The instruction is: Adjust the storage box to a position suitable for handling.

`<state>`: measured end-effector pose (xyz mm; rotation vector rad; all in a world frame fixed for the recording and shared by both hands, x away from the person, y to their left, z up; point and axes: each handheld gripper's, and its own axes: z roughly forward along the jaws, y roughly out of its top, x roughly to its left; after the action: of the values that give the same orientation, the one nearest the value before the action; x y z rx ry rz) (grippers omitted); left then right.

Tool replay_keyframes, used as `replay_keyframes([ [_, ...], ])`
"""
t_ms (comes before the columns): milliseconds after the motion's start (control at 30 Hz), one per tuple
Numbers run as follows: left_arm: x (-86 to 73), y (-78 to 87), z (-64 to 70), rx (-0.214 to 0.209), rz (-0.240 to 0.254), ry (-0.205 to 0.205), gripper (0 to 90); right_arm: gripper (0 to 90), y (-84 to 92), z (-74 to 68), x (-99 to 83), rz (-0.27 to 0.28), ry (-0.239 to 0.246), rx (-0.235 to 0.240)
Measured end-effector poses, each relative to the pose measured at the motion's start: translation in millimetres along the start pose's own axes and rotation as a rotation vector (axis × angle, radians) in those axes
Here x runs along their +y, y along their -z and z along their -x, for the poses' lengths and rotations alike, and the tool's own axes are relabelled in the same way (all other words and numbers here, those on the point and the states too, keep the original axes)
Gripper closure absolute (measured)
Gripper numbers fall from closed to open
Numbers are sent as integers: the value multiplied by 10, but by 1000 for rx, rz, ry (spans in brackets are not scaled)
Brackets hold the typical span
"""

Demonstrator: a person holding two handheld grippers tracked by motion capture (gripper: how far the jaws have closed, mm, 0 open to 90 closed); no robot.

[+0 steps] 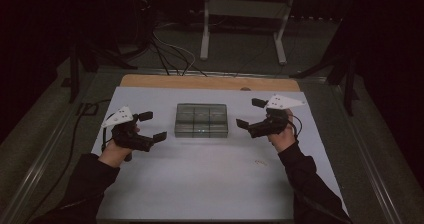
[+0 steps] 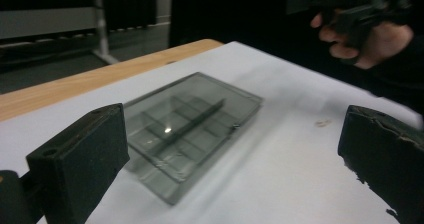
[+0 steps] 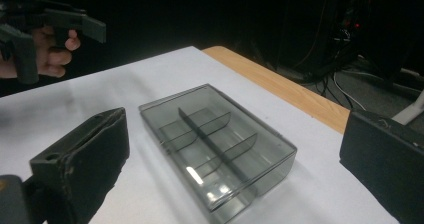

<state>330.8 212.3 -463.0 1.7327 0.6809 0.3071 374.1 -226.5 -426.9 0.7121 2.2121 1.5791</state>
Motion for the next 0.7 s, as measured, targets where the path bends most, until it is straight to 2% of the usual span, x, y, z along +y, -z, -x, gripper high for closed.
replay_keyframes([
  [133,-24,-90,-37,5,-28,-1,10,0,-123,115,9,-13,-23,-12],
  [300,-59,-192,-97,17,-58,37,10,0,-273,235,-25,-39,-53,-12],
  [367,-83,-234,-133,27,-64,51,10,0,-337,288,-47,-54,-84,8],
  [467,-130,-286,-191,34,-68,73,10,0,-431,356,-85,-76,-107,8],
  [567,-184,-335,-243,51,-91,92,10,0,-527,429,-126,-94,-139,7],
  [667,-219,-370,-273,61,-105,99,10,0,-630,471,-168,-123,-138,-28],
  [700,-219,-370,-273,61,-105,99,11,53,-665,481,-178,-138,-133,-49],
])
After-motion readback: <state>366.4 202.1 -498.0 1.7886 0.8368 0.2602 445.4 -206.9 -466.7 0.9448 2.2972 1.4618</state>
